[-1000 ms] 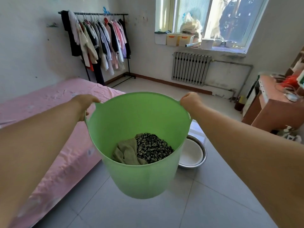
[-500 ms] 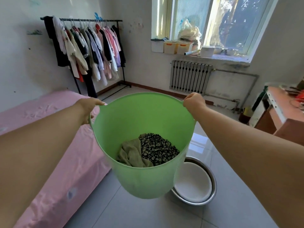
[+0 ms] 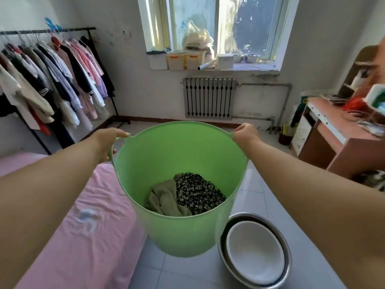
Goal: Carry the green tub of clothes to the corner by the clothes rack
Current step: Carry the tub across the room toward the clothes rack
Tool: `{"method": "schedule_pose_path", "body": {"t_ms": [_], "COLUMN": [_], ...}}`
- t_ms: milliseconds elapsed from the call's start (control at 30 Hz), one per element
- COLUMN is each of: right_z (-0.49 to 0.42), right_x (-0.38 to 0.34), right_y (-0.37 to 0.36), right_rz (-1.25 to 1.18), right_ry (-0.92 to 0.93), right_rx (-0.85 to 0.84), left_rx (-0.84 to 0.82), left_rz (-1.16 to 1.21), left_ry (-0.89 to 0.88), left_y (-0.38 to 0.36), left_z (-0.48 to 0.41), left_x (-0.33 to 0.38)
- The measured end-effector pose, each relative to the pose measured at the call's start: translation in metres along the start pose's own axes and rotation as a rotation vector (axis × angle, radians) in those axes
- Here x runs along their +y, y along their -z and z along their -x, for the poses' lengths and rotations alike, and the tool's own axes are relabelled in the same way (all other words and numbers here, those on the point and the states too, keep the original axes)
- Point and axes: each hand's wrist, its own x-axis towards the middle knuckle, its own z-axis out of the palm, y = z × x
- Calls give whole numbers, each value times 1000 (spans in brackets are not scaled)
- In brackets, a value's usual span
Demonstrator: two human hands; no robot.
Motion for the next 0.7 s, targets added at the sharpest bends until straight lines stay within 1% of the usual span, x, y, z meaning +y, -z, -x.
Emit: {"method": "schedule_pose_path", "body": {"t_ms": [133,233,333,467,700], "right_z": [-60,-102,-162,-229,-324], "right_x": [7,19,32,37,46], "right_y": [-24,-37,-47,-49,-35], "right_rz": [-39,-66,-66,-45,-8], "right_ry": [-30,-64,-106,-154,-246], "right_rx": [45,48,82,103,165], "left_rx": [-31,-70,-105,-138,-239], "left_rz": [17,-8,-28,-99,-142], "left_ry": [-43,-16,-12,2,13], "left_y": [-26,-54,-93,-149,-227], "left_z": [-75,-122,-184,-246,-333], "left_x": [22,36,61,98,153]}}
